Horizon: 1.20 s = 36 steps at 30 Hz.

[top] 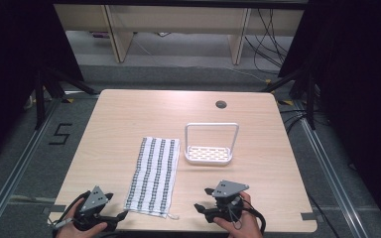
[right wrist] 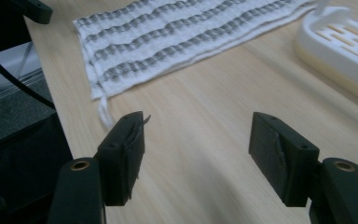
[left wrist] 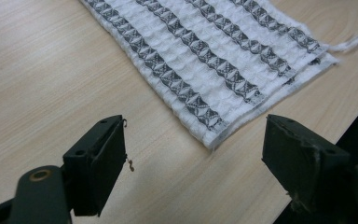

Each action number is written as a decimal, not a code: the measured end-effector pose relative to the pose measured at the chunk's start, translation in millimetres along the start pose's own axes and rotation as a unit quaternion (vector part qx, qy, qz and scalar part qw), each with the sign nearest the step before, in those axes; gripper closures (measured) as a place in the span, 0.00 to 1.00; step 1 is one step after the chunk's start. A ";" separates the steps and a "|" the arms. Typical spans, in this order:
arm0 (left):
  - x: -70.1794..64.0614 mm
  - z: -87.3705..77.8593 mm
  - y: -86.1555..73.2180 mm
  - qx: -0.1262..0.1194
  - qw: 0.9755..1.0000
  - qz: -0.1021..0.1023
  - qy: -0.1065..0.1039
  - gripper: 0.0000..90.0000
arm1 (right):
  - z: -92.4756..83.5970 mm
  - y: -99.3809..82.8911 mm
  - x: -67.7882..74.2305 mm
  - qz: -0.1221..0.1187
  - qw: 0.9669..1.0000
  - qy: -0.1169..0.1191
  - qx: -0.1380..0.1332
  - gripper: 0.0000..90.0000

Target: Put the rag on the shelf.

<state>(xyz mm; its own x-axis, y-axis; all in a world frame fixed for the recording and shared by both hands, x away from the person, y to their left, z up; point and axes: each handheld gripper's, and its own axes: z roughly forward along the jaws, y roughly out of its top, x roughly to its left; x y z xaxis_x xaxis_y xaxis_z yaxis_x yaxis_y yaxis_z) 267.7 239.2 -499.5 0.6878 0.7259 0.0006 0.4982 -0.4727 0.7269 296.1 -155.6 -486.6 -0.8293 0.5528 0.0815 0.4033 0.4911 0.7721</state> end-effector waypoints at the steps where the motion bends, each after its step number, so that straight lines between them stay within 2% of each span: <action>1: 0.1 -0.9 0.0 0.004 1.000 0.004 -0.003 0.24 | 3.6 1.9 2.8 -0.006 1.000 0.007 0.003 0.42; 4: -0.8 -0.4 -0.8 0.003 1.000 0.004 -0.001 0.26 | 14.5 7.4 12.5 -0.021 1.000 0.017 0.008 0.43; 5: -0.6 -0.9 -0.9 0.005 1.000 0.007 -0.004 0.27 | 21.7 10.9 18.8 -0.028 0.999 0.029 0.013 0.45; 7: -1.2 0.2 -1.0 0.002 1.000 0.001 -0.002 0.28 | 24.6 12.3 20.3 -0.036 0.999 0.032 0.013 0.45; 8: -1.1 0.4 -0.9 0.002 1.000 0.003 -0.002 0.30 | 27.7 14.3 25.0 -0.033 0.999 0.035 0.020 0.46; 9: -0.9 0.1 -0.6 0.004 1.000 0.012 -0.003 0.30 | 31.2 15.6 26.3 -0.044 0.998 0.040 0.017 0.46; 10: -0.9 -0.2 -0.6 0.007 1.000 0.014 -0.006 0.31 | 34.4 17.2 29.7 -0.041 0.998 0.042 0.022 0.46; 11: -0.7 -0.3 -0.5 0.010 1.000 0.017 -0.006 0.31 | 40.8 20.0 33.3 -0.053 0.997 0.049 0.025 0.47; 14: -1.4 -0.1 -0.1 0.012 1.000 0.017 -0.011 0.32 | 48.3 23.3 38.5 -0.065 0.996 0.056 0.029 0.48; 16: -1.3 0.2 0.3 0.014 1.000 0.020 -0.008 0.33 | 49.9 23.7 40.4 -0.058 0.996 0.055 0.032 0.48; 19: -4.0 1.7 1.1 0.018 0.999 0.023 -0.016 0.35 | 56.6 26.6 44.6 -0.069 0.995 0.061 0.036 0.48; 22: -6.6 4.0 1.9 0.024 0.999 0.024 -0.023 0.37 | 62.5 29.3 49.6 -0.080 0.994 0.057 0.042 0.49; 26: -8.0 7.2 3.6 0.034 0.998 0.040 -0.024 0.40 | 69.5 32.7 55.5 -0.089 0.993 0.059 0.055 0.50; 27: -9.8 8.7 3.6 0.032 0.999 0.035 -0.025 0.41 | 73.4 33.4 56.2 -0.091 0.993 0.055 0.058 0.50; 30: -9.9 9.9 4.9 0.032 0.999 0.036 -0.024 0.42 | 76.8 33.8 57.5 -0.090 0.993 0.058 0.058 0.51; 31: -8.5 10.9 6.1 0.038 0.998 0.046 -0.024 0.43 | 77.5 34.2 57.3 -0.091 0.992 0.058 0.062 0.51; 33: -9.4 13.6 7.0 0.036 0.998 0.041 -0.027 0.44 | 80.4 34.7 57.2 -0.092 0.992 0.057 0.067 0.52; 36: -8.0 17.2 8.1 0.043 0.998 0.047 -0.025 0.46 | 84.2 35.0 56.9 -0.087 0.992 0.057 0.068 0.52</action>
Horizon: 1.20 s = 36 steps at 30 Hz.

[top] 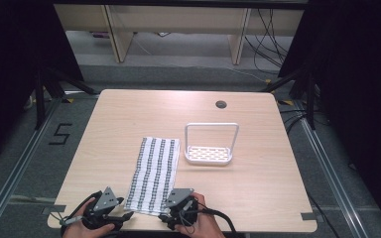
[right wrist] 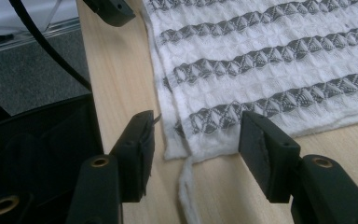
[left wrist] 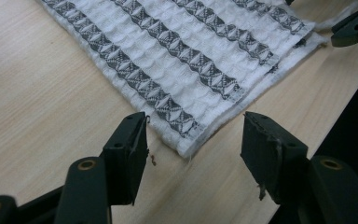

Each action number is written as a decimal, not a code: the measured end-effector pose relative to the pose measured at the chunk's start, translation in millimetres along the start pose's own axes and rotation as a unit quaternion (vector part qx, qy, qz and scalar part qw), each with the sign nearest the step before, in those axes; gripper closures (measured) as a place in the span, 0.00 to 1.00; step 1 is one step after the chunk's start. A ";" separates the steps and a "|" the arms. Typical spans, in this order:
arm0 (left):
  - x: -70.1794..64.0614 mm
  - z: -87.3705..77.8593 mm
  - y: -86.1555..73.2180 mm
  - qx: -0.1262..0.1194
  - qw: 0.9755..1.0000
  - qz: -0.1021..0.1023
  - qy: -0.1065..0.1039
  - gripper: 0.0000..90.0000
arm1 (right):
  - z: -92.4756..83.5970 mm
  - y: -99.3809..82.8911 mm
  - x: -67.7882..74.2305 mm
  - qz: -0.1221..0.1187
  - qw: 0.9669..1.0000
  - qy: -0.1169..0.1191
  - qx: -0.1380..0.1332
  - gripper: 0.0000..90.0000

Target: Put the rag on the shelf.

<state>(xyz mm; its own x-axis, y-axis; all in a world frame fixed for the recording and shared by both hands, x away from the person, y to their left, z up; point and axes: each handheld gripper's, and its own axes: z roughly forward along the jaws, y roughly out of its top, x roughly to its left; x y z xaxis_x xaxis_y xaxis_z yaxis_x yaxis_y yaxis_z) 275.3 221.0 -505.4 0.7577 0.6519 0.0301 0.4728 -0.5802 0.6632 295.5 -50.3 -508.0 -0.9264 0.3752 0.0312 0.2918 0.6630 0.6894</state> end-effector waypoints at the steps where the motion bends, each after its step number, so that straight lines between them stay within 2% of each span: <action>1: -0.1 0.8 0.2 0.000 1.000 -0.001 0.001 0.46 | 0.2 0.3 -0.7 -0.003 1.000 0.000 0.004 0.53; 2: 0.9 1.5 0.7 0.003 1.000 0.004 0.001 0.47 | 0.6 0.4 -1.1 -0.003 1.000 -0.001 0.004 0.53; 3: 0.1 2.3 0.9 0.001 1.000 0.002 0.001 0.49 | 1.9 0.2 -1.1 0.002 1.000 -0.002 0.001 0.53; 5: -1.2 4.2 1.5 0.002 1.000 0.002 -0.006 0.52 | 2.8 0.8 -2.1 -0.004 1.000 -0.002 0.003 0.55; 6: -1.0 5.1 2.1 0.007 1.000 0.013 0.000 0.54 | 3.4 0.8 -2.5 -0.008 1.000 -0.005 0.005 0.56; 7: -1.3 6.9 2.2 0.009 1.000 0.011 0.001 0.56 | 4.4 0.7 -2.5 -0.007 1.000 -0.002 0.005 0.57; 11: 0.0 7.6 2.8 0.005 1.000 0.015 0.002 0.63 | 6.7 0.6 -2.4 -0.020 1.000 -0.017 0.003 0.63; 12: -0.2 7.2 2.8 0.005 1.000 0.017 0.004 0.67 | 6.2 0.8 -1.4 -0.012 1.000 -0.022 0.007 0.66; 15: -1.3 7.8 3.0 0.004 1.000 0.023 0.009 0.77 | 6.7 0.3 -3.5 -0.019 0.999 -0.032 0.000 0.74; 16: -1.6 7.4 3.8 0.004 0.999 0.036 0.012 0.81 | 6.8 0.3 -3.3 -0.019 0.999 -0.033 0.000 0.78; 20: -3.5 9.6 4.5 -0.002 1.000 0.029 0.012 0.92 | 6.1 1.0 -3.4 -0.017 0.999 -0.034 0.004 0.91; 21: -3.3 9.3 5.2 -0.007 1.000 0.026 0.014 0.95 | 7.4 1.0 -3.5 -0.008 0.999 -0.033 -0.003 0.95; 23: -3.3 7.6 6.2 -0.015 0.999 0.025 0.013 0.96 | 7.4 1.0 -3.7 -0.004 1.000 -0.030 -0.005 0.95; 24: -1.4 5.1 7.6 -0.013 0.999 0.036 0.012 0.96 | 6.7 1.6 -6.0 -0.005 1.000 -0.030 -0.008 0.96; 25: -0.9 2.6 9.3 -0.021 0.999 0.034 0.012 0.96 | 5.2 2.7 -6.6 0.004 1.000 -0.022 -0.009 0.96; 26: -1.0 1.3 10.2 -0.029 0.999 0.028 0.012 0.96 | 4.0 3.9 -9.4 -0.007 0.999 -0.027 -0.018 0.96; 27: 0.3 -1.9 11.9 -0.031 0.999 0.032 0.011 0.96 | 1.5 5.8 -9.3 0.000 1.000 -0.024 -0.017 0.96; 29: 2.5 -9.2 15.8 -0.042 0.999 0.027 0.012 0.96 | -3.9 10.3 -12.1 -0.001 0.999 -0.026 -0.028 0.96; 30: 2.3 -13.5 18.6 -0.057 0.998 0.011 0.002 0.96 | -10.8 15.5 -14.9 0.006 0.999 -0.017 -0.042 0.97; 33: 5.6 -19.5 23.2 -0.053 0.998 0.022 0.000 0.96 | -17.7 21.2 -18.7 0.008 0.998 -0.012 -0.053 0.97; 34: 4.9 -20.3 25.4 -0.064 0.998 0.005 -0.004 0.96 | -22.1 24.8 -21.2 0.014 0.998 -0.011 -0.059 0.97; 36: 8.3 -24.8 32.3 -0.071 0.997 0.004 -0.011 0.96 | -27.5 30.4 -25.0 0.021 0.997 -0.009 -0.069 0.97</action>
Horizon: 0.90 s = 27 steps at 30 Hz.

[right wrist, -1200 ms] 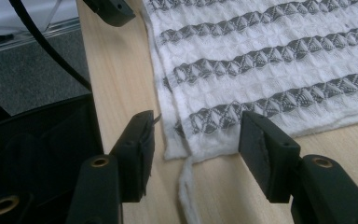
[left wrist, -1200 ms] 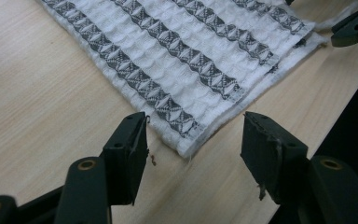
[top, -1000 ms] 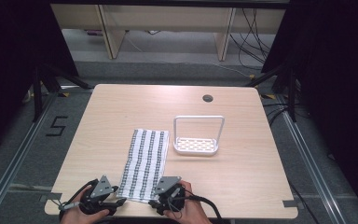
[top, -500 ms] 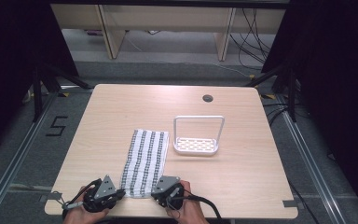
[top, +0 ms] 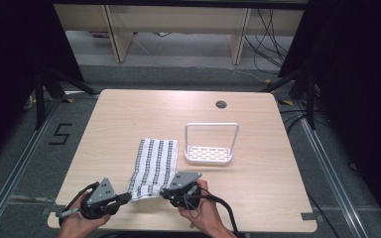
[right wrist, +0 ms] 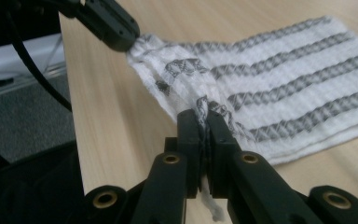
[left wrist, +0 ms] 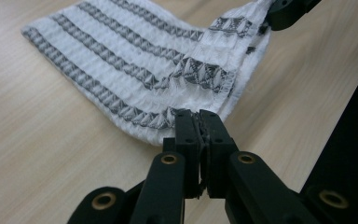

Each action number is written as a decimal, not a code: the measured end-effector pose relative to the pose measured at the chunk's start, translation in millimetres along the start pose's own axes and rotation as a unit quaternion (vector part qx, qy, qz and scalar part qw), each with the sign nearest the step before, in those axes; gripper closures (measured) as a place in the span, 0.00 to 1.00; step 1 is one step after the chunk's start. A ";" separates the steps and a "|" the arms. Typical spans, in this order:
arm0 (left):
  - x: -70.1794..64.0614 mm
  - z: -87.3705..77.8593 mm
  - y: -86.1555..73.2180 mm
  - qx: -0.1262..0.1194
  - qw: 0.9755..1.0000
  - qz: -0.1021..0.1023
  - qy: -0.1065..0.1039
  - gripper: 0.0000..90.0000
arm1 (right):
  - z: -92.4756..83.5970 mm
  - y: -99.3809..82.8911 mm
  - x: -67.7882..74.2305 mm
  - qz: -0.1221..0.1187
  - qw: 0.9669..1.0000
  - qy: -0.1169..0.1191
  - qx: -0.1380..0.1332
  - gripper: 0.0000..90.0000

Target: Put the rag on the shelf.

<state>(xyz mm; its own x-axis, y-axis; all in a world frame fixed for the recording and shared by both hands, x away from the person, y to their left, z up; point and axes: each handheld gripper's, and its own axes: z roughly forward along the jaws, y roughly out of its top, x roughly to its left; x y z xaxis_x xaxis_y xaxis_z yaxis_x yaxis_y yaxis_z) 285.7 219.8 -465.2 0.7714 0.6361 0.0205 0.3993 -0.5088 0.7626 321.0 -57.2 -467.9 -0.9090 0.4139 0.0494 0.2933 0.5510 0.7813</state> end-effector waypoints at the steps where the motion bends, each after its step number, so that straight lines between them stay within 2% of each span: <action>1: 0.7 -1.3 3.4 -0.003 1.000 -0.002 -0.002 0.96 | -1.9 3.2 -1.9 0.002 1.000 0.002 -0.005 0.97; 5: 6.8 -10.4 22.3 -0.014 1.000 -0.004 -0.013 0.96 | -11.1 18.1 -9.1 0.002 1.000 0.005 -0.030 0.97; 6: 9.5 -13.6 28.7 -0.018 1.000 -0.004 -0.015 0.96 | -14.5 22.5 -10.5 0.010 0.999 0.005 -0.036 0.97; 7: 11.2 -15.8 34.1 -0.024 1.000 -0.007 -0.018 0.96 | -18.4 28.5 -12.5 0.010 0.999 0.012 -0.039 0.97; 8: 13.3 -18.4 39.7 -0.029 0.999 -0.009 -0.023 0.96 | -22.0 33.1 -13.2 0.014 0.999 0.008 -0.046 0.97; 9: 14.1 -20.4 45.4 -0.039 0.999 -0.018 -0.026 0.96 | -25.7 38.1 -15.7 0.006 0.999 0.006 -0.051 0.97; 10: 16.6 -23.8 51.8 -0.038 0.999 -0.012 -0.031 0.96 | -29.6 42.8 -16.3 0.015 0.998 0.009 -0.052 0.97; 11: 17.5 -26.7 58.5 -0.045 0.998 -0.015 -0.033 0.96 | -34.0 47.6 -17.0 0.018 0.998 0.009 -0.058 0.97; 13: 18.9 -33.4 72.6 -0.053 0.998 -0.014 -0.038 0.96 | -42.3 57.3 -19.4 0.015 0.997 0.008 -0.070 0.97; 15: 21.5 -41.8 86.3 -0.046 0.998 -0.002 -0.042 0.96 | -51.1 67.3 -22.2 0.014 0.996 0.011 -0.083 0.97; 16: 20.9 -43.4 90.9 -0.053 0.998 -0.005 -0.044 0.96 | -56.1 72.2 -23.1 0.021 0.996 0.019 -0.085 0.97; 17: 20.6 -48.0 98.7 -0.053 0.998 -0.001 -0.043 0.96 | -59.9 75.8 -23.5 0.025 0.996 0.018 -0.088 0.97; 18: 20.6 -51.9 105.0 -0.052 0.998 0.004 -0.047 0.96 | -64.9 81.7 -25.4 0.016 0.995 0.016 -0.102 0.97; 21: 18.4 -61.0 120.7 -0.061 0.997 0.007 -0.056 0.96 | -78.5 92.9 -26.8 0.013 0.994 0.019 -0.108 0.97; 23: 17.1 -64.4 128.8 -0.068 0.996 0.008 -0.064 0.96 | -84.8 96.7 -26.9 0.015 0.993 0.022 -0.115 0.97; 25: 16.8 -67.8 135.4 -0.068 0.995 0.007 -0.068 0.96 | -94.2 99.7 -28.2 0.007 0.992 0.024 -0.121 0.97; 27: 16.6 -70.8 141.2 -0.073 0.994 0.005 -0.076 0.96 | -102.4 100.0 -29.1 0.011 0.991 0.024 -0.132 0.97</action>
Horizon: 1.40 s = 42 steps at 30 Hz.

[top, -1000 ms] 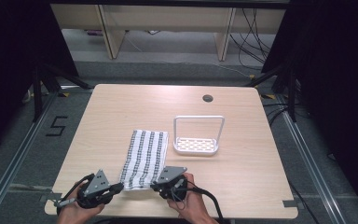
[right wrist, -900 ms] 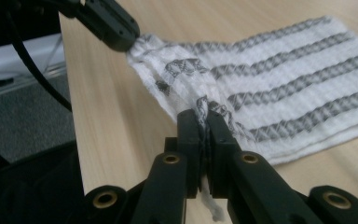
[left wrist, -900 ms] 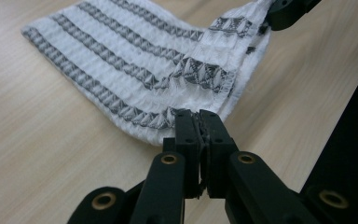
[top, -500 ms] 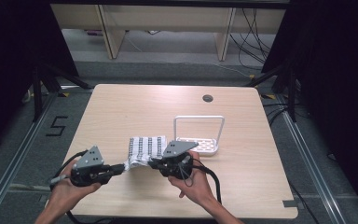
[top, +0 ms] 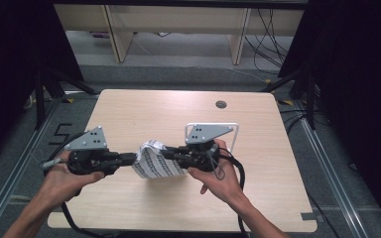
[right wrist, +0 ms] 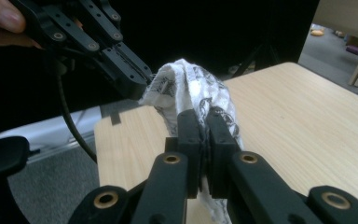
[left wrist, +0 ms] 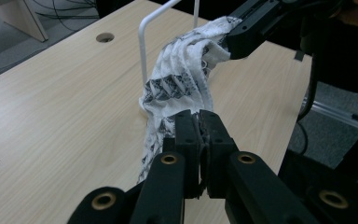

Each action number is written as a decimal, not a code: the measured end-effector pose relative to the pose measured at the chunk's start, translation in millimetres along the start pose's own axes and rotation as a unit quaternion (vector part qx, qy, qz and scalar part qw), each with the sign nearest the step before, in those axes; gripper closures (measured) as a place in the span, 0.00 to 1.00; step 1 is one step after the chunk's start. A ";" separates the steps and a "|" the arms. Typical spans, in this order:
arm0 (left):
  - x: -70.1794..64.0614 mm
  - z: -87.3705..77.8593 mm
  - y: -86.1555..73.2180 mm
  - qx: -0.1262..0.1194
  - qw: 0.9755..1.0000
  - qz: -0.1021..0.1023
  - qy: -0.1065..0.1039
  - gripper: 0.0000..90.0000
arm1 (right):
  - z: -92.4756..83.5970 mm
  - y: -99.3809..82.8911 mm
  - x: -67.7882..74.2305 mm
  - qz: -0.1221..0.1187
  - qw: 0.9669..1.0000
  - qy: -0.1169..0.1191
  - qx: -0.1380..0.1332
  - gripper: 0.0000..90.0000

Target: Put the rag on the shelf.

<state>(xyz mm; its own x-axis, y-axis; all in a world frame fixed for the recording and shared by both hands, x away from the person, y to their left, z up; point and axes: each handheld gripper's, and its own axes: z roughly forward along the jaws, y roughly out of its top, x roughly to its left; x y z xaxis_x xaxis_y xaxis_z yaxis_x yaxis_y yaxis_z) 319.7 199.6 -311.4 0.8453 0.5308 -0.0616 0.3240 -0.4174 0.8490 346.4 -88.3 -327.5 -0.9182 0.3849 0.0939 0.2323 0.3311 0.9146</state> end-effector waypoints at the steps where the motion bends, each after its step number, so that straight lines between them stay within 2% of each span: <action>1: -0.8 -0.3 2.5 -0.006 1.000 0.000 -0.003 0.96 | -2.7 0.5 -0.4 -0.001 1.000 0.003 -0.009 0.97; 2: -1.6 -1.3 6.3 0.000 1.000 0.003 -0.004 0.96 | -7.2 0.9 0.2 0.006 1.000 0.001 -0.006 0.97; 6: -6.4 3.4 18.2 -0.010 1.000 0.009 -0.016 0.96 | -25.9 2.4 -3.3 0.006 1.000 -0.006 -0.015 0.97; 10: -13.3 14.7 34.9 -0.010 0.999 0.022 -0.033 0.96 | -38.0 3.0 -4.5 0.013 1.000 -0.012 -0.017 0.97; 11: -14.3 16.1 38.1 -0.006 0.999 0.023 -0.034 0.96 | -47.6 3.9 -7.1 0.006 0.999 -0.025 -0.024 0.97; 13: -16.1 20.9 44.9 -0.011 0.999 0.028 -0.040 0.96 | -50.4 4.1 -7.4 0.006 0.999 -0.026 -0.024 0.97; 14: -16.5 22.7 47.3 -0.014 0.999 0.028 -0.043 0.96 | -58.0 4.2 -9.6 0.008 0.999 -0.034 -0.033 0.97; 16: -17.1 26.0 54.3 -0.017 0.998 0.029 -0.045 0.96 | -61.9 4.6 -11.8 0.004 0.999 -0.036 -0.035 0.97; 18: -17.2 30.2 59.0 -0.024 0.998 0.029 -0.048 0.96 | -70.0 4.5 -13.3 0.022 0.998 -0.039 -0.036 0.97; 19: -17.2 31.1 61.0 -0.023 0.998 0.030 -0.048 0.96 | -74.4 4.9 -14.6 0.019 0.998 -0.047 -0.032 0.97; 20: -16.9 31.9 63.4 -0.019 0.998 0.031 -0.048 0.96 | -75.9 4.7 -15.6 0.023 0.998 -0.043 -0.037 0.97; 21: -16.3 33.2 65.6 -0.019 0.998 0.030 -0.050 0.96 | -79.5 4.9 -17.7 0.017 0.998 -0.055 -0.037 0.97; 22: -15.8 35.5 67.5 -0.023 0.998 0.028 -0.049 0.96 | -82.4 4.8 -18.6 0.025 0.997 -0.057 -0.036 0.97; 23: -15.2 37.2 69.0 -0.023 0.998 0.028 -0.048 0.96 | -84.4 4.5 -21.7 0.018 0.997 -0.062 -0.043 0.97; 27: -11.9 43.9 74.0 -0.022 0.998 0.025 -0.045 0.96 | -90.4 3.4 -27.5 0.019 0.996 -0.076 -0.047 0.97; 29: -10.3 45.8 76.7 -0.021 0.998 0.025 -0.045 0.96 | -91.8 2.7 -30.0 0.027 0.996 -0.071 -0.049 0.97; 32: -7.2 49.5 81.7 -0.024 0.998 0.022 -0.044 0.96 | -96.4 3.1 -34.9 0.021 0.995 -0.087 -0.049 0.97; 34: -5.2 52.6 84.9 -0.022 0.999 0.022 -0.041 0.96 | -97.7 3.5 -35.4 0.037 0.995 -0.081 -0.050 0.97; 37: -3.4 56.8 90.3 -0.024 0.999 0.020 -0.041 0.96 | -102.4 5.2 -38.6 0.034 0.994 -0.092 -0.049 0.97; 38: -2.9 58.3 92.4 -0.026 0.999 0.018 -0.041 0.96 | -103.1 5.4 -38.3 0.046 0.994 -0.089 -0.051 0.97; 42: 2.7 65.6 101.0 -0.039 0.998 0.014 -0.044 0.96 | -108.8 8.0 -44.7 0.036 0.992 -0.102 -0.060 0.97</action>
<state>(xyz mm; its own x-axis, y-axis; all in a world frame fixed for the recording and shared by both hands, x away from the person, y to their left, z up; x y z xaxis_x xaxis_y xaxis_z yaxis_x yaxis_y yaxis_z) 382.6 110.4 -260.3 0.8886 0.4517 -0.0795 0.2684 -0.3715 0.8888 354.4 -196.6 -281.6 -0.8135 0.5744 0.0907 0.2442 0.1959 0.9497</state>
